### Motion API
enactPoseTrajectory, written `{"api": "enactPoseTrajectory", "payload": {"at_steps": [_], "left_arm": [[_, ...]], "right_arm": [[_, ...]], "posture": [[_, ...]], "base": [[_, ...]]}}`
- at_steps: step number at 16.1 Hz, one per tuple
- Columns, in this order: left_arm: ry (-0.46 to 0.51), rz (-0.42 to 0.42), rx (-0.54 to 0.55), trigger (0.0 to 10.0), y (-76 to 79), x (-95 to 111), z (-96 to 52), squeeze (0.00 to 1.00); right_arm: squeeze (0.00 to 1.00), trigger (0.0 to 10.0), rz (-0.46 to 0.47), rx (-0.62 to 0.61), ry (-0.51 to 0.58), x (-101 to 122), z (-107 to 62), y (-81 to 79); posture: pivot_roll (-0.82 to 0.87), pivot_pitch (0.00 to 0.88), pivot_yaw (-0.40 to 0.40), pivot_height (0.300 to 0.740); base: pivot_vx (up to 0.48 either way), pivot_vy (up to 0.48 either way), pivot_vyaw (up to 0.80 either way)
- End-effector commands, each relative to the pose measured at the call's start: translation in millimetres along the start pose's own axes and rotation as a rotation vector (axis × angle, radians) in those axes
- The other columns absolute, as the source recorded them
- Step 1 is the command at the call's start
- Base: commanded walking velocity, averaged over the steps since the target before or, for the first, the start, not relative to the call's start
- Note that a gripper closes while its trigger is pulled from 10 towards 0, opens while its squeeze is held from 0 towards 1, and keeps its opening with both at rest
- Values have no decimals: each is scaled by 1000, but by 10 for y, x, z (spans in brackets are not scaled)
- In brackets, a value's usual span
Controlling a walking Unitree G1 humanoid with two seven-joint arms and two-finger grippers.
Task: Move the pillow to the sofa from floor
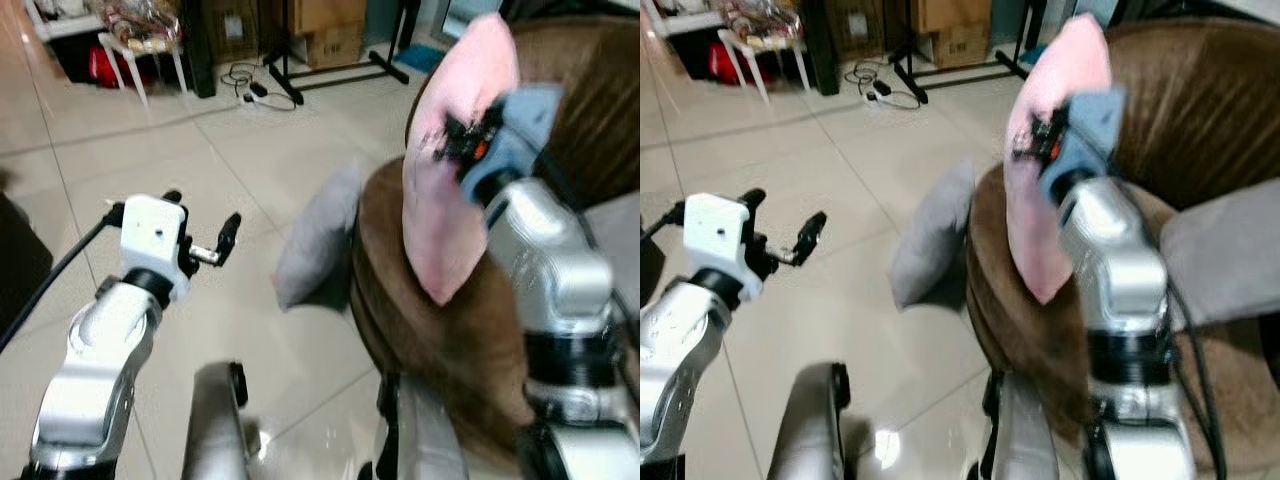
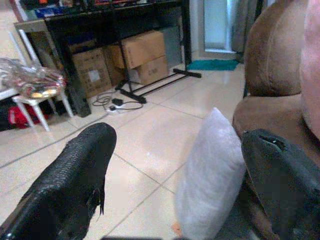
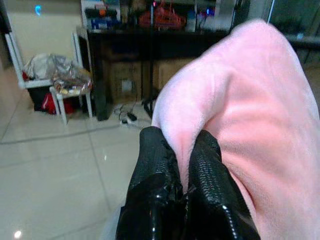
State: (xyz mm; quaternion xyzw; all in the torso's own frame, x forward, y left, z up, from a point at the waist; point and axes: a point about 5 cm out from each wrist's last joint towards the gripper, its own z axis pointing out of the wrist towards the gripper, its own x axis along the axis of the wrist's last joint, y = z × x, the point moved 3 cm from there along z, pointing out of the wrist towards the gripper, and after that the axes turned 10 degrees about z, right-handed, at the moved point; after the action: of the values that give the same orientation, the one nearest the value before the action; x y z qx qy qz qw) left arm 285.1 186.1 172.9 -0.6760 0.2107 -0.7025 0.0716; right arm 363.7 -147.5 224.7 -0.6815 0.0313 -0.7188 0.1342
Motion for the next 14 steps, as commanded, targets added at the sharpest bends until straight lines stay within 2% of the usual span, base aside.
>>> {"api": "enactPoseTrajectory", "payload": {"at_steps": [1,4,6,8,11,14], "left_arm": [[-19,16,7,10000,37,-18,-10,0],[-15,30,1,10000,48,-17,32,0],[0,35,30,10000,-25,25,83,0],[-1,21,55,10000,-65,46,22,0],[-41,27,56,10000,-35,-60,-60,0],[-26,20,61,10000,-50,-20,-12,0]], "right_arm": [[0,10000,18,-36,-11,-25,-36,44],[0,10000,50,-68,-19,-157,-115,24],[0,10000,97,-74,-25,-193,-128,1],[0,10000,120,-64,-45,-229,-154,-54],[0,10000,131,-79,-71,-309,-208,-61],[0,10000,96,-68,-96,-369,-221,-84]], "posture": [[36,0,-67,590],[42,0,-62,620],[49,0,-67,640],[57,0,-82,660],[57,0,-84,690],[52,0,-84,720]], "base": [[0,0,0],[0,0,0],[0,0,0],[0,0,0],[0,0,0],[0,0,0]]}}
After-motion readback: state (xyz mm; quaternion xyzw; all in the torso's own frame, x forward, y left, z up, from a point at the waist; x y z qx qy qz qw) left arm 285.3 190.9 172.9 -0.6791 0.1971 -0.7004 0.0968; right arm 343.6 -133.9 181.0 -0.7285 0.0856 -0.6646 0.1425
